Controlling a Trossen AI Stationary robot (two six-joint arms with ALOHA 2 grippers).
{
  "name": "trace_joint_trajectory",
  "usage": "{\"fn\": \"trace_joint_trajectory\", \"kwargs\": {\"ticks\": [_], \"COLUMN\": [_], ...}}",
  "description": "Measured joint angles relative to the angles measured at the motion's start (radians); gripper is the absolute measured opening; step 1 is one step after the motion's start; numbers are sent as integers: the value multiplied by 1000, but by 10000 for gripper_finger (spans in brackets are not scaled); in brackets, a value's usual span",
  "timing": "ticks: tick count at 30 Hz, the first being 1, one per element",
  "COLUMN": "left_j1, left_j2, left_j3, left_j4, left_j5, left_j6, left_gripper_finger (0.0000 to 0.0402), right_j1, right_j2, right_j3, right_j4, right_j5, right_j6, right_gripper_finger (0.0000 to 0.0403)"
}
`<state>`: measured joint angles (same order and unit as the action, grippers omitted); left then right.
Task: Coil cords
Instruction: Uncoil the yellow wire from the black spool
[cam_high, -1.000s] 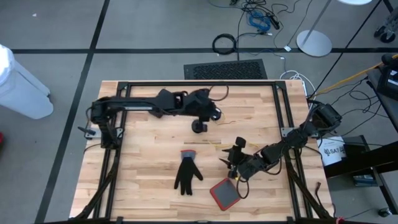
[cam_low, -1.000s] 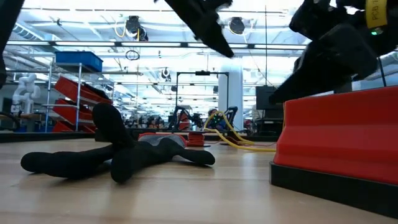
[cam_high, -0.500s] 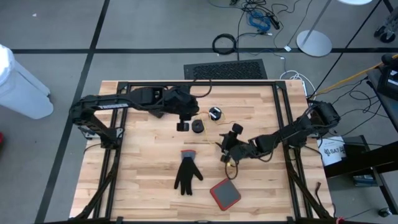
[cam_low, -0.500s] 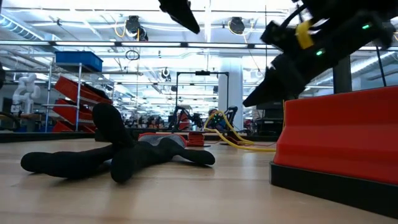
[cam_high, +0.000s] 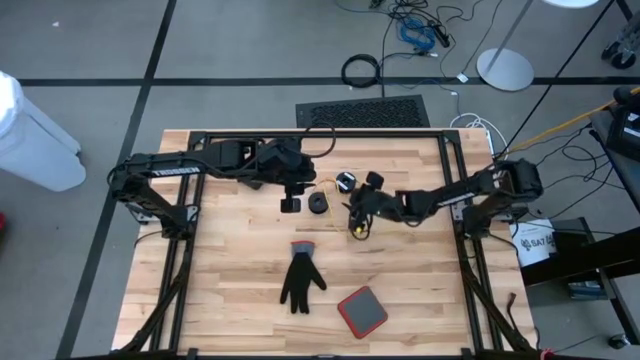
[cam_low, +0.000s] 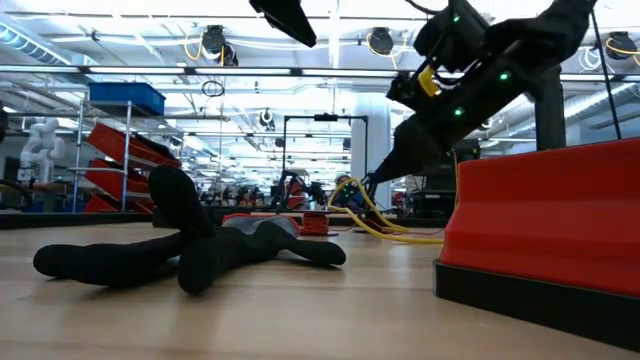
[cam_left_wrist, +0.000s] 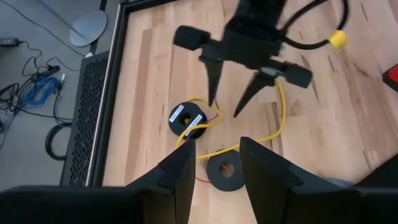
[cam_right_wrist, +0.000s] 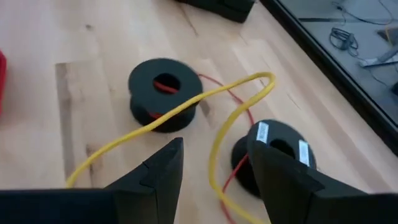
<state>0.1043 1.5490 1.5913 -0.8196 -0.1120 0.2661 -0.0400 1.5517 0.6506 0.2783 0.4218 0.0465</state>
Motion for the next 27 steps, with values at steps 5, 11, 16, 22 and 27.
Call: {"fn": "trace_joint_trajectory", "kwargs": {"ticks": [5,11,16,22,27], "left_j1": [0,0,0,0,0], "left_j2": [0,0,0,0,0], "left_j3": [0,0,0,0,0], "left_j4": [0,1,5,11,23], "left_j5": [0,1,4,4,4], "left_j6": [1,1,2,2,2], "left_gripper_finger": [132,132,132,132,132], "right_j1": [-87,-160,-175,-175,-180], "right_j2": [0,18,127,232,220], "right_j3": [0,0,0,1,0], "right_j4": [71,113,196,263,251], "right_j5": [-142,-249,-275,-147,-92], "right_j6": [-14,-7,21,54,24], "right_gripper_finger": [176,176,176,156,84]}}
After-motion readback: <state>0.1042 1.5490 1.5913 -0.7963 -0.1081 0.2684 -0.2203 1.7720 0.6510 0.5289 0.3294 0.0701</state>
